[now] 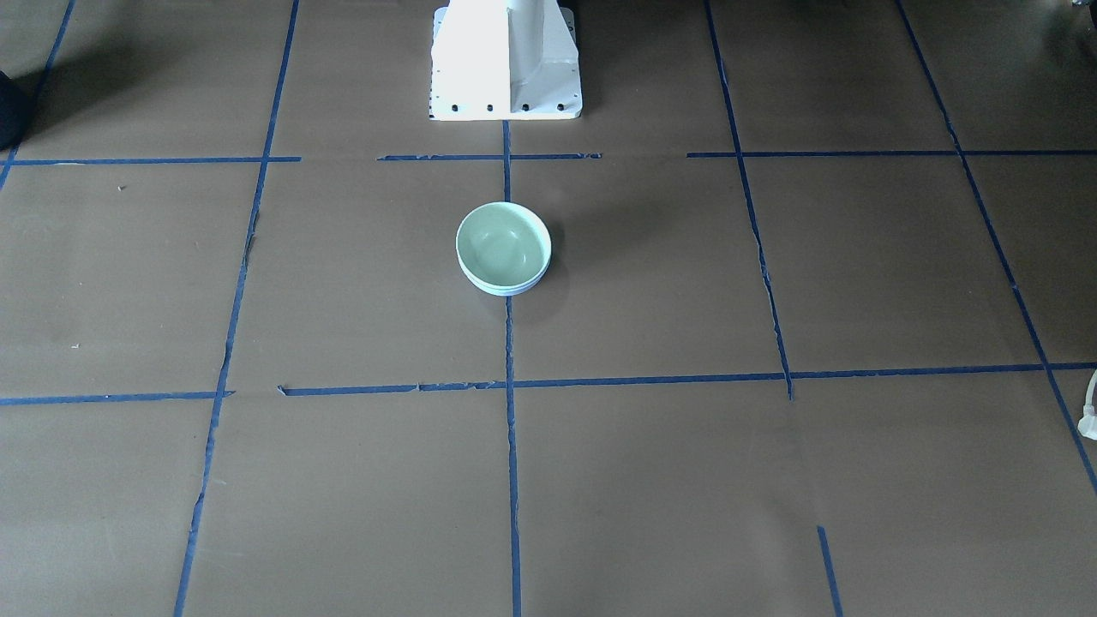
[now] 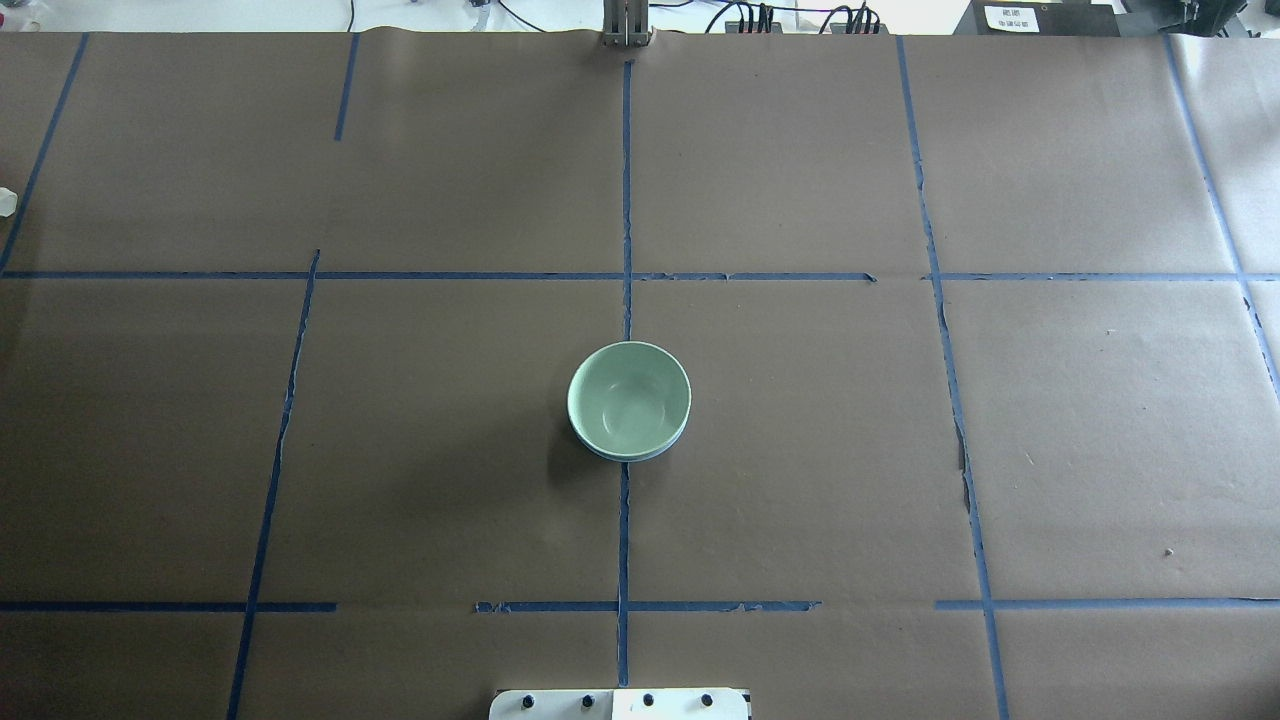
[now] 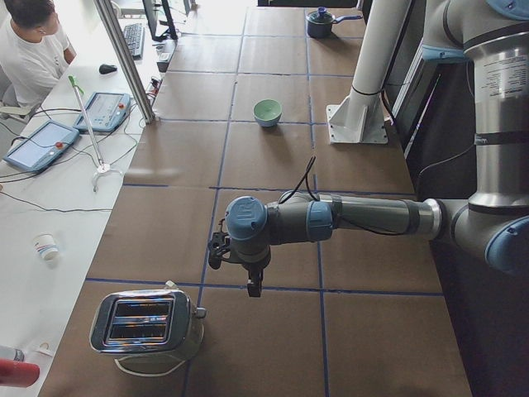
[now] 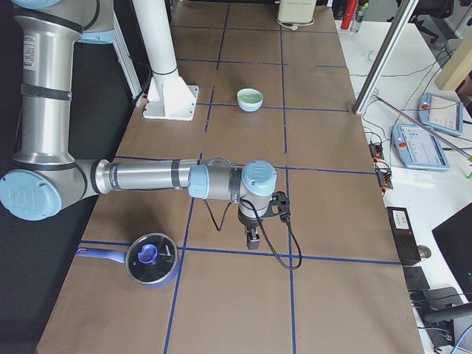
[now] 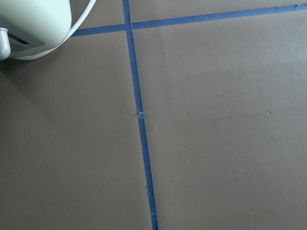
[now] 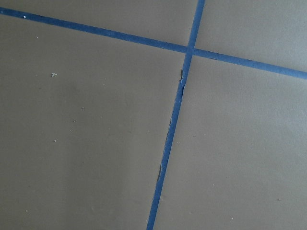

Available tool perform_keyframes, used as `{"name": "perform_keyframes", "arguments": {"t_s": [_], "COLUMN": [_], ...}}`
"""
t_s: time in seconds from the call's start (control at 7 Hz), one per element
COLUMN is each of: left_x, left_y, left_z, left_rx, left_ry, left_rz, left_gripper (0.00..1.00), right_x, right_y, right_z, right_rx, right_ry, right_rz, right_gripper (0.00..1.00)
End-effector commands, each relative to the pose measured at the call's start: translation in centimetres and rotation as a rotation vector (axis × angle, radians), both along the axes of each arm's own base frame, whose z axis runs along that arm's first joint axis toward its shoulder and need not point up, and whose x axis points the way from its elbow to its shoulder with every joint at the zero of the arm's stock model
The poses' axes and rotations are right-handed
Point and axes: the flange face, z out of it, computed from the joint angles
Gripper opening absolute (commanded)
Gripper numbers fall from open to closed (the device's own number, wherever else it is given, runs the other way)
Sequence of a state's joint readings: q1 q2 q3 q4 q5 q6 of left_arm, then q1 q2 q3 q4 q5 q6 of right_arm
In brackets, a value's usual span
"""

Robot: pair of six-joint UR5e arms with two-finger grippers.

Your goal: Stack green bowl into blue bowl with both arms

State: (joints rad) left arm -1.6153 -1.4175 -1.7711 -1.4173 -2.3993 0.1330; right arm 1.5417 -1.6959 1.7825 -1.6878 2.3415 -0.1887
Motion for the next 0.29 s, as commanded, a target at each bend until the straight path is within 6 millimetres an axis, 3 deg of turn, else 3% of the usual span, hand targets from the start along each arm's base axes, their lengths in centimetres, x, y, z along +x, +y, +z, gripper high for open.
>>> {"name": "perform_keyframes", "arguments": {"t_s": [0.0, 0.14], "left_x": [-0.2, -0.3], "left_y": [0.4, -0.1], "left_z": [1.0, -0.2], "left_rx": [-0.018, 0.007], "left_ry": [0.001, -0.002], "left_rz": [-0.005, -0.006], "left_gripper": [1.00, 1.00], "right_x": [0.0, 0.0], "right_y": [0.0, -0.1], "right_z": [-0.4, -0.4], "right_rx": [-0.022, -0.021], "right_ry": [0.002, 0.001], "right_rz": [0.032, 0.032], "right_gripper": [1.00, 1.00]}}
